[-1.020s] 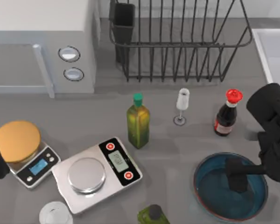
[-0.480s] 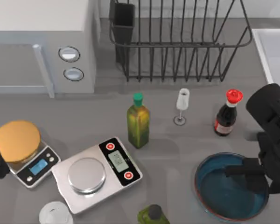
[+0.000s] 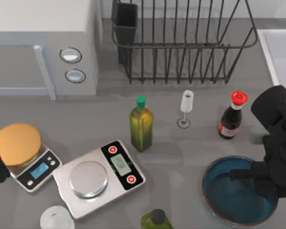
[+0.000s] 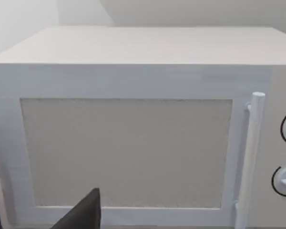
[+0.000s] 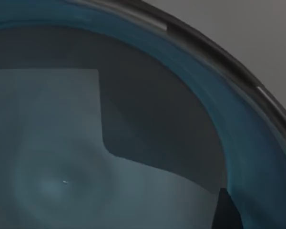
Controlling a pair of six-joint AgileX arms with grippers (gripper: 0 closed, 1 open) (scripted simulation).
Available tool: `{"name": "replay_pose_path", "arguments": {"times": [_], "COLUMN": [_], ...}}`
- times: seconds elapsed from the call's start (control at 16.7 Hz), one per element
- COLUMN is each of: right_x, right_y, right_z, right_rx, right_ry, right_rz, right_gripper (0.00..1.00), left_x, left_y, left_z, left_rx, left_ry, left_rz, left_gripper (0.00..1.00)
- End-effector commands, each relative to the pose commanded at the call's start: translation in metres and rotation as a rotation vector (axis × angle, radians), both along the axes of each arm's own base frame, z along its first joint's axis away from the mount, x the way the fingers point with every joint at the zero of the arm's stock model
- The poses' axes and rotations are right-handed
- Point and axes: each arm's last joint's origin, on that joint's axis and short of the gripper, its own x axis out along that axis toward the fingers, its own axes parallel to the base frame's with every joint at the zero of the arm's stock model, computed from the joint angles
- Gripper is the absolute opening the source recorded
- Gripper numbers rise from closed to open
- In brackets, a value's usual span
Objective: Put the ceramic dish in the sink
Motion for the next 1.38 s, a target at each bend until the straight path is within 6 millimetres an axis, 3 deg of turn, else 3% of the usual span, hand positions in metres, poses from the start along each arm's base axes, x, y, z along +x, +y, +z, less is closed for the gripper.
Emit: {"name": "replay_pose_path", "arguments": {"times": [0.24, 0.42, 0.66, 0.9, 1.02, 1.38], "right_x": [0.0, 0.007, 0.012, 0.006, 0.002, 0.0], "right_y": [0.0, 0.004, 0.006, 0.003, 0.001, 0.001], "right_z": [0.001, 0.018, 0.069, 0.126, 0.145, 0.149], "right_rx": [0.0, 0.003, -0.007, -0.011, -0.003, -0.001], "right_ry": [-0.002, -0.009, 0.01, 0.02, 0.005, 0.002], "right_rz": [0.0, 0.0, -0.003, -0.002, -0.001, 0.002], "right_gripper": [0.0, 0.0, 0.0, 0.0, 0.0, 0.0], "left_x": [0.0, 0.0, 0.0, 0.0, 0.0, 0.0], "left_y": [0.0, 0.0, 0.0, 0.0, 0.0, 0.0], "left_z": [0.0, 0.0, 0.0, 0.0, 0.0, 0.0], "left_rx": [0.0, 0.0, 0.0, 0.0, 0.0, 0.0], "left_ry": [0.0, 0.0, 0.0, 0.0, 0.0, 0.0], "left_rz": [0.0, 0.0, 0.0, 0.0, 0.0, 0.0], "left_gripper": [1.0, 1.0, 1.0, 1.0, 1.0, 1.0]}}
